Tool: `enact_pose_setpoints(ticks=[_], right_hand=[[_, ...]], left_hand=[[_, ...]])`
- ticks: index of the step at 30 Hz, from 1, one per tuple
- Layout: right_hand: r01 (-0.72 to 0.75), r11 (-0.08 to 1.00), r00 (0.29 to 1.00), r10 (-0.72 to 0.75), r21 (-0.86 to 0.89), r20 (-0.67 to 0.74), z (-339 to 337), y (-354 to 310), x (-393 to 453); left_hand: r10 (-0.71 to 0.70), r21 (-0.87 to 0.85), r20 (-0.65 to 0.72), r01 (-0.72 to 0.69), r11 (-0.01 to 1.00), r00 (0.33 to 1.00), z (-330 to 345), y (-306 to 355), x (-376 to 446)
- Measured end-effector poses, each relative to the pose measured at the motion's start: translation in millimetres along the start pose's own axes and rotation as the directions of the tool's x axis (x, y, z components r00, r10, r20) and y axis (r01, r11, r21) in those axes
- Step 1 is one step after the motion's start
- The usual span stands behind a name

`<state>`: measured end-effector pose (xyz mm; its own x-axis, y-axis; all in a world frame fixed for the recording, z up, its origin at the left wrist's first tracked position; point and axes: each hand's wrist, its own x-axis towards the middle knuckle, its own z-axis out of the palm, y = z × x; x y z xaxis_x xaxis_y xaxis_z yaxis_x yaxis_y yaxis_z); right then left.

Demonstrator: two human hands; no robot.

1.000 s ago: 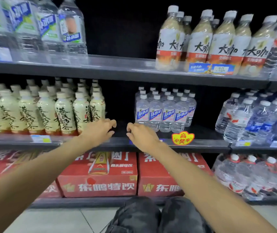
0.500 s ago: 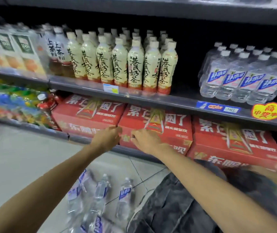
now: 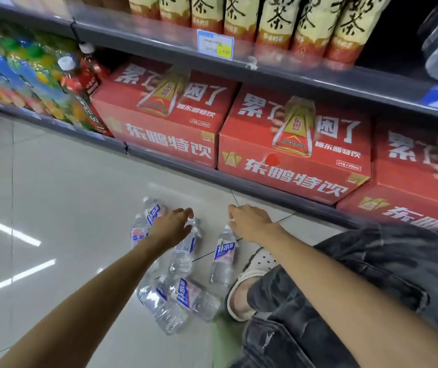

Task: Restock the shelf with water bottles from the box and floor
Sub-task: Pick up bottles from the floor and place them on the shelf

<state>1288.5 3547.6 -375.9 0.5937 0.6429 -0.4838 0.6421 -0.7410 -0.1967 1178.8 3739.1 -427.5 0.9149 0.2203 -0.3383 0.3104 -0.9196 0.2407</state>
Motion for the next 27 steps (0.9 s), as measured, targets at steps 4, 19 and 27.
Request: enact_pose_setpoints(ticks=[4,19,27], right_hand=[[-0.046,0.999,0.994,0.045,0.005,0.1,25,2,19],[-0.22,0.968,0.932,0.171,0.123,0.32,115,18,67],[-0.408,0.867,0.884,0.298,0.285,0.36,146,21,93]], left_hand=[[-0.034,-0.002,0.044,0.034,0.999,0.998,30,-13,4],[-0.207,-0.148,0.201,0.238,0.96,0.958,113,-43,40],[-0.252,-0.193,0.237,0.3,0.934,0.938,134,-41,78]])
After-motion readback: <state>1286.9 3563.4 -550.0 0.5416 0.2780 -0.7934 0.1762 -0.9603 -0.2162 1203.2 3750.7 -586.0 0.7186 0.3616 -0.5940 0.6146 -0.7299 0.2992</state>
